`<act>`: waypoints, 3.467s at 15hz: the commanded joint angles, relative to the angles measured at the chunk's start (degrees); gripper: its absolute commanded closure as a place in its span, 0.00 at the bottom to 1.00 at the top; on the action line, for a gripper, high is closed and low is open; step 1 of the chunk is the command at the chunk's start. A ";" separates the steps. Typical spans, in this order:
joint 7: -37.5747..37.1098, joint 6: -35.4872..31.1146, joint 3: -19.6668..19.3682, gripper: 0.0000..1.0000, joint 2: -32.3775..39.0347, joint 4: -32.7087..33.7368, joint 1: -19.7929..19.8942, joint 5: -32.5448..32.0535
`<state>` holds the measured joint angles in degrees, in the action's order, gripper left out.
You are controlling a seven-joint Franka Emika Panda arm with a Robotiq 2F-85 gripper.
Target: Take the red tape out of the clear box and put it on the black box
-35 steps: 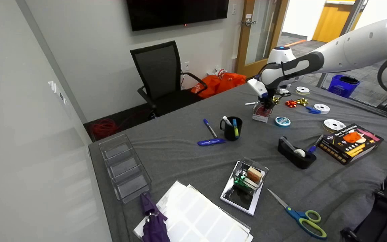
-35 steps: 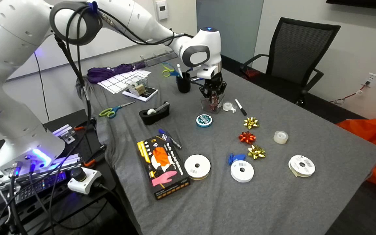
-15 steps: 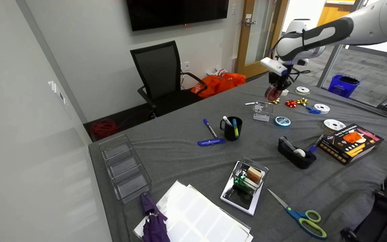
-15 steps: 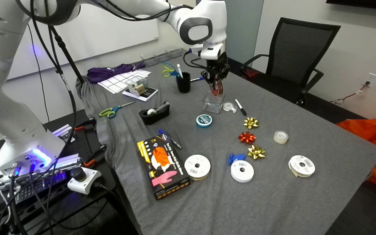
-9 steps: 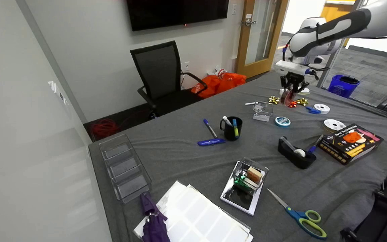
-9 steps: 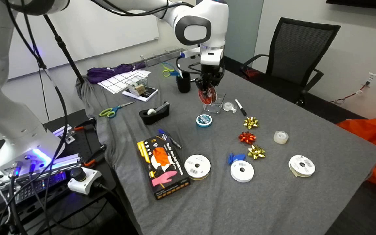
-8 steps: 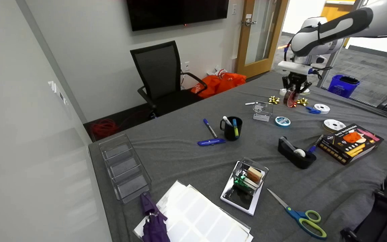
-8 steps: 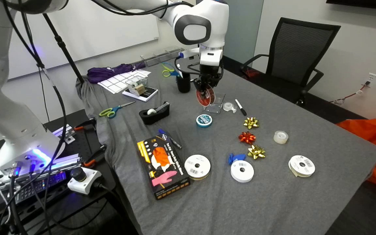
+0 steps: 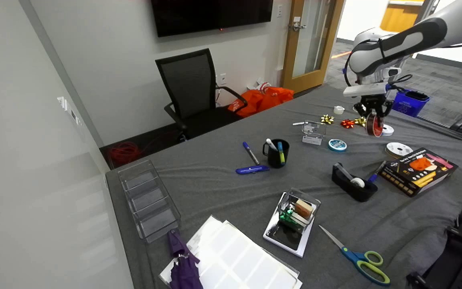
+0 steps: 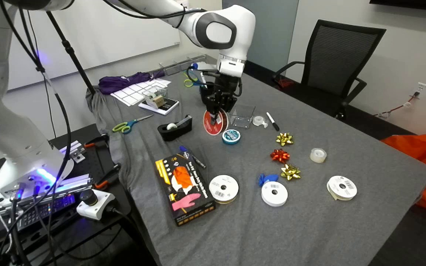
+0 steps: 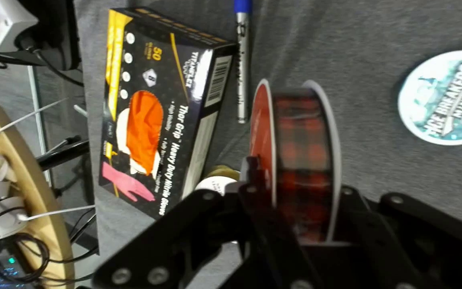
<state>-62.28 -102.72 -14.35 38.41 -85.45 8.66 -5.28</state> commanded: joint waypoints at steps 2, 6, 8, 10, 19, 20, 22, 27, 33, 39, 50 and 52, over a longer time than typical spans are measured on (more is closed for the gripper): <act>-5.19 4.59 -2.17 0.93 -0.67 -4.48 -3.83 -6.25; -13.80 4.00 -2.87 0.93 0.94 -8.56 -6.43 -12.37; -16.35 0.15 -3.71 0.93 1.50 -12.50 -7.19 -18.46; -16.29 -4.82 -4.29 0.93 0.50 -17.36 -6.80 -24.52; -14.99 -12.41 -4.46 0.93 -7.17 -30.71 -5.28 -30.93; -14.92 -12.18 -4.29 0.93 -7.91 -31.35 -5.22 -30.67; -14.77 -11.70 -3.86 0.93 -9.41 -32.61 -5.12 -30.18; -13.91 -11.90 -3.04 0.93 -12.31 -35.44 -4.48 -29.70; -10.59 -10.88 -3.14 0.93 -13.32 -36.95 -3.97 -30.31; -10.85 -12.77 -3.22 0.23 -12.60 -37.43 -3.33 -30.79; -8.64 -23.48 -1.67 0.00 -13.55 -36.50 -2.17 -18.41; -6.04 -26.74 -0.96 0.00 -14.33 -36.71 -1.40 -12.87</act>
<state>-72.61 -125.45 -17.33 26.84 -120.93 4.64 -23.94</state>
